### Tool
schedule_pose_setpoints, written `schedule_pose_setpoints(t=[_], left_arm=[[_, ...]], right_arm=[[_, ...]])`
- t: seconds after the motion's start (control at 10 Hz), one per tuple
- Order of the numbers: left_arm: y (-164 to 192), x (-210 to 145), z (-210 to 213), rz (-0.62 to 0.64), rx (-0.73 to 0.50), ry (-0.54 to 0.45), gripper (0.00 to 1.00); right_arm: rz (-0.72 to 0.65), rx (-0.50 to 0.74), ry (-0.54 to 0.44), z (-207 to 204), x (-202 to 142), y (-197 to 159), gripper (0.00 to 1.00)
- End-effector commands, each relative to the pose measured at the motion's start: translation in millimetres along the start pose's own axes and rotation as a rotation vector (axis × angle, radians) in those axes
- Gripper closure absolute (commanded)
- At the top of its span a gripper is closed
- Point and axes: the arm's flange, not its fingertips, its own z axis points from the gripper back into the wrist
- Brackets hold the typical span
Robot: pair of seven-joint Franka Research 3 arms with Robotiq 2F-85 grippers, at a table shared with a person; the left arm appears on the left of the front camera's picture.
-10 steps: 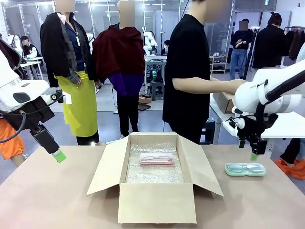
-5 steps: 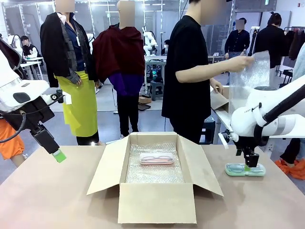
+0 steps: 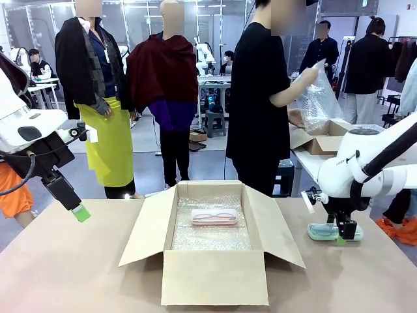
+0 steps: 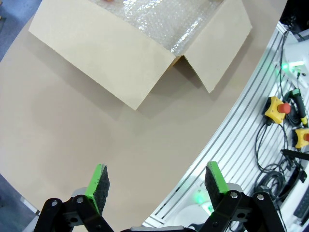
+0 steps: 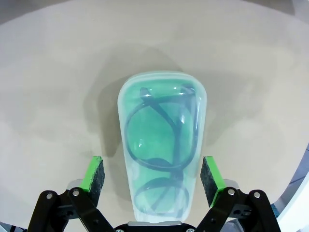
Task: Pack the glasses set securely to prepare it for shipping.
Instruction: Put the Glasses case from the right side of the table into the Package Box.
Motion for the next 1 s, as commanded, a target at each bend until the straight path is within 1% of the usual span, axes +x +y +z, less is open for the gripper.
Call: schedule_pose_setpoints(t=[0.0,0.1,0.2,0.6,0.8,0.9], left_arm=[[-1,0,2,0.006,-0.009,-0.015,0.00],[-1,0,2,0.006,-0.009,-0.015,0.00],[-1,0,2,0.006,-0.009,-0.015,0.00],[-1,0,2,0.006,-0.009,-0.015,0.00],[-1,0,2,0.006,-0.009,-0.015,0.00],[-1,0,2,0.006,-0.009,-0.015,0.00]], right_arm=[[-0.043,-0.019,-0.009,-10,2,1,0.04],[-0.066,-0.031,-0.009,-14,2,-3,0.09],[-0.067,-0.036,-0.009,-15,1,-3,0.16],[-0.071,-0.038,-0.013,-11,1,-4,0.52],[-0.076,-0.021,-0.034,3,1,-7,0.71],[-0.087,0.031,-0.041,18,2,-9,0.77]])
